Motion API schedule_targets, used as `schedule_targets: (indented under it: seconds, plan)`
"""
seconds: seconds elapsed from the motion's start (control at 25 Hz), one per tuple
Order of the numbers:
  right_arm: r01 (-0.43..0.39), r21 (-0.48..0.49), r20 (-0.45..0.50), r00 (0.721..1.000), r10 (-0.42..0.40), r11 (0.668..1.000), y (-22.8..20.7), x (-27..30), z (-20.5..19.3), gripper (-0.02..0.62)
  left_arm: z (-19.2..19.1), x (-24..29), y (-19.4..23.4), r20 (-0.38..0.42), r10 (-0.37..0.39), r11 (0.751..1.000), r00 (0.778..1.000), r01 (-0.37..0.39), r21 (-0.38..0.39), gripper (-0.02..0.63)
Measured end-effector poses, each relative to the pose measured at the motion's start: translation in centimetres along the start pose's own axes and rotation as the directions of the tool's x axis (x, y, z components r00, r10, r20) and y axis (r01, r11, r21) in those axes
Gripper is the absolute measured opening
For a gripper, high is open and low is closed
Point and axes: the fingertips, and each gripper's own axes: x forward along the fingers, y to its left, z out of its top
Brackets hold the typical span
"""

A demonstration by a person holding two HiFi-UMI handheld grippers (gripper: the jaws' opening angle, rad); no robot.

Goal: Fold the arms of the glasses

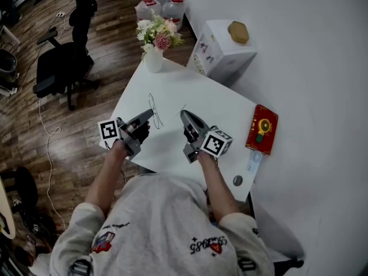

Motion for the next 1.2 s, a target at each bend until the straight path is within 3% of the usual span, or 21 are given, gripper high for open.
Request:
schedule_targets:
  seconds: [0.32, 0.48, 1.2]
  plan:
    - [-0.031, -0.004, -0.034, 0.999, 0.031, 0.999, 0.5, 0.6, -1.0, -0.009, -1.5, 0.6, -0.1, -0.052, 0.019, 1.0, 0.998, -0.018, 0.013, 0.006]
    - [-0.061, 0.026, -0.051, 0.997, 0.062, 0.998, 1.0, 1.1, -1.6, 0.037, -1.7, 0.7, 0.1, -0.058, 0.026, 1.0, 0.998, -0.025, 0.014, 0.006]
    - [-0.087, 0.044, -0.106, 0.99, 0.092, 0.995, 2.0, 2.3, -3.5, 0.009, -3.8, 1.3, 0.2, -0.132, 0.024, 1.0, 0.991, -0.021, 0.019, 0.006]
